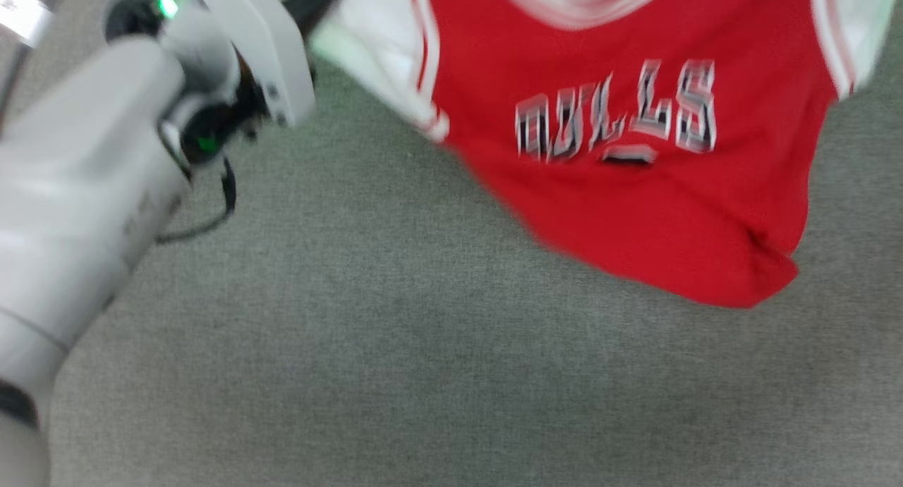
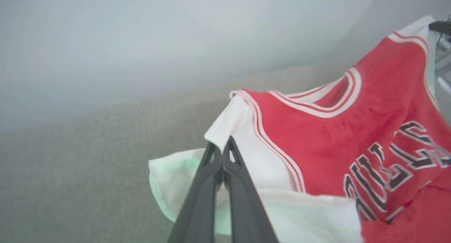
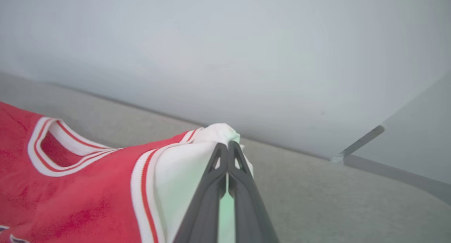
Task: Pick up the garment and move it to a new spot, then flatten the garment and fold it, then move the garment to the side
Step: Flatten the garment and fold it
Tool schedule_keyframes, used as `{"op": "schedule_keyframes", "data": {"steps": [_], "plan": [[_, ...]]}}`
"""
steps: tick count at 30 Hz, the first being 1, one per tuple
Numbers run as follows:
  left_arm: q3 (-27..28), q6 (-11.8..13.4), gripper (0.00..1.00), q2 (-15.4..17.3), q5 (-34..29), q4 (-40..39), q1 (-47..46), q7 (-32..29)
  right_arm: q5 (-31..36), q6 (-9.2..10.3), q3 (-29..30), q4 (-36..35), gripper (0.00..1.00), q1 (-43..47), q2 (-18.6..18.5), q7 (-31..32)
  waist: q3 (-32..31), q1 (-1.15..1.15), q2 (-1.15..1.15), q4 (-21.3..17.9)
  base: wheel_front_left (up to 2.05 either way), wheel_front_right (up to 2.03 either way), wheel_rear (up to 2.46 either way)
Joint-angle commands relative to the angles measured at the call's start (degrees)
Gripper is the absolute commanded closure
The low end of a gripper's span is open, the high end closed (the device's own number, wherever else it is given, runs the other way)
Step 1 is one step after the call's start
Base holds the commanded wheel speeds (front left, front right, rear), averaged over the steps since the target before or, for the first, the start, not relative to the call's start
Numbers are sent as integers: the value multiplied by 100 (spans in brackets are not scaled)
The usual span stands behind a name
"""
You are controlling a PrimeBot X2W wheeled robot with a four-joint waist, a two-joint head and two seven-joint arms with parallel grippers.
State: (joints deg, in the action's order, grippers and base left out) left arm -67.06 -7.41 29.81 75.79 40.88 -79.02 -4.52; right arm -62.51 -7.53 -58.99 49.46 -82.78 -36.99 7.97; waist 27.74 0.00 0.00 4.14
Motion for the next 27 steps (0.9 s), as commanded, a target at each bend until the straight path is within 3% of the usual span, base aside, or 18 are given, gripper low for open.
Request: {"op": "schedule_keyframes", "data": {"steps": [1, 8, 15, 21, 27], "plan": [[128, -10, 100, -56, 47, 141, -181, 204, 39, 7, 155, 180, 100, -208, 61, -217, -218, 0, 0, -90, 0, 0, 0], [1007, 209, 100, -625, 169, 1581, -1290, 1698, 312, 8, 790, 1702, 100, -1346, 749, -1780, -633, 0, 0, -179, 0, 0, 0], [1586, 42, 100, -907, -15, 1987, -1980, 1966, 508, 8, 1234, 2314, 100, -2056, 1095, -2310, -1031, 0, 0, -229, 0, 0, 0], [1471, -10, 100, -972, -7, 1767, -1053, 1961, 552, 7, 1032, 2074, 100, -1170, 1185, -2257, -1344, 0, 0, -323, 0, 0, 0], [853, -9, 100, -456, 30, 854, 606, 1899, 125, 7, 811, 1307, 100, 206, 865, -1861, -1508, 0, 0, -379, 0, 0, 0]]}}
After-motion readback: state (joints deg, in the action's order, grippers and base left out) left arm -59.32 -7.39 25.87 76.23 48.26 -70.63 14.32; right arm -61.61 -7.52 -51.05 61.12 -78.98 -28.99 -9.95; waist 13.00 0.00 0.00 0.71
